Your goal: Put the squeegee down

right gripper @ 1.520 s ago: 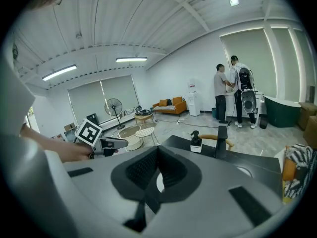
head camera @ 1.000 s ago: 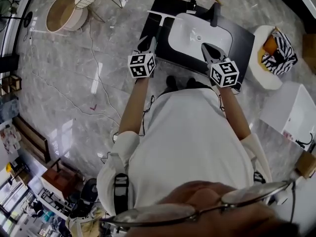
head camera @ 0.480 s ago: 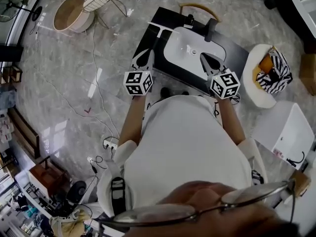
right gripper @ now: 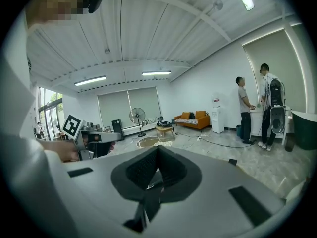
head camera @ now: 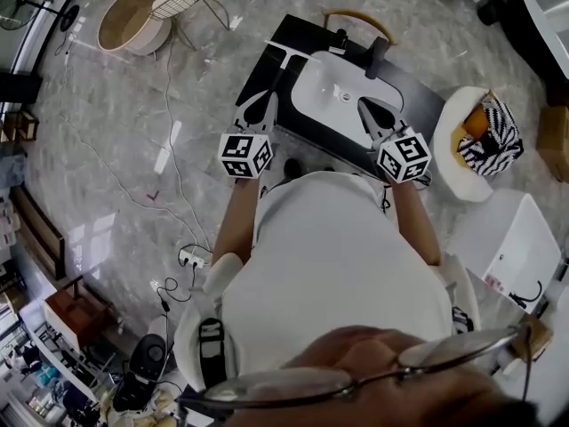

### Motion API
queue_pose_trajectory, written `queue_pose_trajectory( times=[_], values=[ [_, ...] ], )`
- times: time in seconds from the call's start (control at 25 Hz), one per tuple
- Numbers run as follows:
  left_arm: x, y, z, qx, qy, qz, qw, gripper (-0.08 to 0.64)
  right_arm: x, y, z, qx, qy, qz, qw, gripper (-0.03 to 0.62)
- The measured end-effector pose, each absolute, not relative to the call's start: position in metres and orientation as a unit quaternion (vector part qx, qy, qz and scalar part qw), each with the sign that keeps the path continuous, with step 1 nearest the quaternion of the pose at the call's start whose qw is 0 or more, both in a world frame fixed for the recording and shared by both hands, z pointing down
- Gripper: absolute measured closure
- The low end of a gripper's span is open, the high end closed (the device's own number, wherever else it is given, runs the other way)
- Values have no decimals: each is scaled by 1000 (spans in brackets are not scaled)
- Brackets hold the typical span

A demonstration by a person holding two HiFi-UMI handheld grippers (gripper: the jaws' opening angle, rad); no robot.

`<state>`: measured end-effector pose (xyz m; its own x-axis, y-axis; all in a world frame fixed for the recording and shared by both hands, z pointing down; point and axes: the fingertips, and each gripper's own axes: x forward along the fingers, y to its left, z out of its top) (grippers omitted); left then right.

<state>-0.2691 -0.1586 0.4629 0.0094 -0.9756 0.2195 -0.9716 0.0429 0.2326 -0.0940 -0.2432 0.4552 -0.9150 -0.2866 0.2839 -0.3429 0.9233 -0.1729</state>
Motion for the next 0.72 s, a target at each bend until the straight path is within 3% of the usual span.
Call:
queue_pose_trajectory(
  times=[0.72],
  values=[
    [-251, -157, 460, 696, -699, 2, 164, 555, -81, -240, 457, 155, -973, 124, 120, 586]
  ],
)
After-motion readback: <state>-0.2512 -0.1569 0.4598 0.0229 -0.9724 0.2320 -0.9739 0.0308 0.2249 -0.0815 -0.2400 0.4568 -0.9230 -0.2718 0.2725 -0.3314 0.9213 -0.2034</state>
